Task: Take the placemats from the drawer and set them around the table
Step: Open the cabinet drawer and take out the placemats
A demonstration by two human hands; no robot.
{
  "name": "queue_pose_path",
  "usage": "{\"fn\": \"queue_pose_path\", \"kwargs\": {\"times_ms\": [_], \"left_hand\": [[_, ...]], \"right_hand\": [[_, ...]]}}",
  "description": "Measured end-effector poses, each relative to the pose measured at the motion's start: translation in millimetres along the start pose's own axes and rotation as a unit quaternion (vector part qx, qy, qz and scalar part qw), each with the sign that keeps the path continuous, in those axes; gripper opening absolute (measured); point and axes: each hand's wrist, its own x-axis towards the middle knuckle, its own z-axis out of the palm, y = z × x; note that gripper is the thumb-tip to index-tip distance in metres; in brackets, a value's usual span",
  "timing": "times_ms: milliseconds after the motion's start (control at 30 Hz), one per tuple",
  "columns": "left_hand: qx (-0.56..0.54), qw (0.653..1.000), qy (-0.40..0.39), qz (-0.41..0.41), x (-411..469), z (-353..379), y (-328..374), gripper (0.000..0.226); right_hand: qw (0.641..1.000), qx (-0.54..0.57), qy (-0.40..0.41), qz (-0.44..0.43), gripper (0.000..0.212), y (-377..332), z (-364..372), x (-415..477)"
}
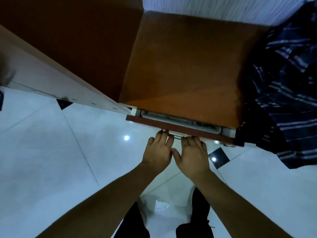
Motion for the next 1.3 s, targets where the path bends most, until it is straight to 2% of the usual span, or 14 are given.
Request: {"fn": "queue_pose_path", "kwargs": {"times_ms": [200, 367, 433, 500, 600, 667, 733, 767, 833, 900, 1033, 1133, 1233, 1300], "left_hand": [[0.024, 0.996, -0.087, -0.005, -89.9, 21.0, 13.4, 0.058], [0.025, 0.987, -0.152, -0.041, -141.2, 16.4, 24.3, 0.055], [-0.028, 0.991, -0.125, -0.039, -152.3, 0.3, 28.5, 0.046], [-0.100, 0.993, -0.059, -0.027, -156.3, -24.8, 29.1, 0.033], [-0.155, 0.986, 0.034, -0.048, -139.8, -61.8, 22.1, 0.025], [-0.163, 0.980, 0.045, -0.104, -115.5, -70.5, 12.9, 0.032], [-0.137, 0.977, -0.002, -0.165, -86.0, -67.3, 3.6, 0.044], [-0.124, 0.970, -0.044, -0.204, -72.1, -63.7, 0.9, 0.051], [-0.131, 0.935, -0.132, -0.301, -50.8, -57.7, -0.3, 0.063], [-0.135, 0.907, -0.178, -0.358, -40.9, -52.5, 2.0, 0.065], [-0.087, 0.909, -0.203, -0.354, -37.8, -40.1, 4.1, 0.067], [-0.107, 0.907, -0.205, -0.352, -37.6, -36.8, 1.4, 0.067], [-0.124, 0.909, -0.206, -0.340, -39.6, -36.7, -1.2, 0.068], [-0.140, 0.908, -0.206, -0.337, -41.4, -37.9, -4.0, 0.069]], "right_hand": [[0.996, 0.018, -0.090, 0.014, 0.062, -17.0, 25.9, -90.7], [0.986, 0.062, -0.156, 0.023, 0.063, -27.9, 25.8, -138.1], [0.975, 0.112, -0.189, 0.022, 0.059, -32.4, 9.6, -143.6], [0.964, 0.172, -0.200, 0.035, 0.051, -33.2, -19.0, -140.8], [0.942, 0.289, -0.143, 0.091, 0.029, -25.1, -66.5, -120.3], [0.931, 0.320, -0.092, 0.150, 0.023, -14.2, -79.3, -97.3], [0.938, 0.270, -0.089, 0.199, 0.027, -1.4, -71.7, -72.2], [0.936, 0.241, -0.114, 0.232, 0.032, 4.0, -65.0, -61.2], [0.908, 0.227, -0.187, 0.298, 0.044, 11.5, -50.1, -44.2], [0.883, 0.237, -0.222, 0.340, 0.056, 15.3, -37.1, -32.3], [0.849, 0.238, -0.251, 0.399, 0.070, 15.7, -20.3, -16.6], [0.834, 0.273, -0.220, 0.427, 0.079, 15.3, -14.3, -15.8], [0.814, 0.300, -0.225, 0.444, 0.089, 17.0, -11.9, -13.0], [0.785, 0.335, -0.225, 0.470, 0.084, 19.6, -12.2, -7.6]]}}
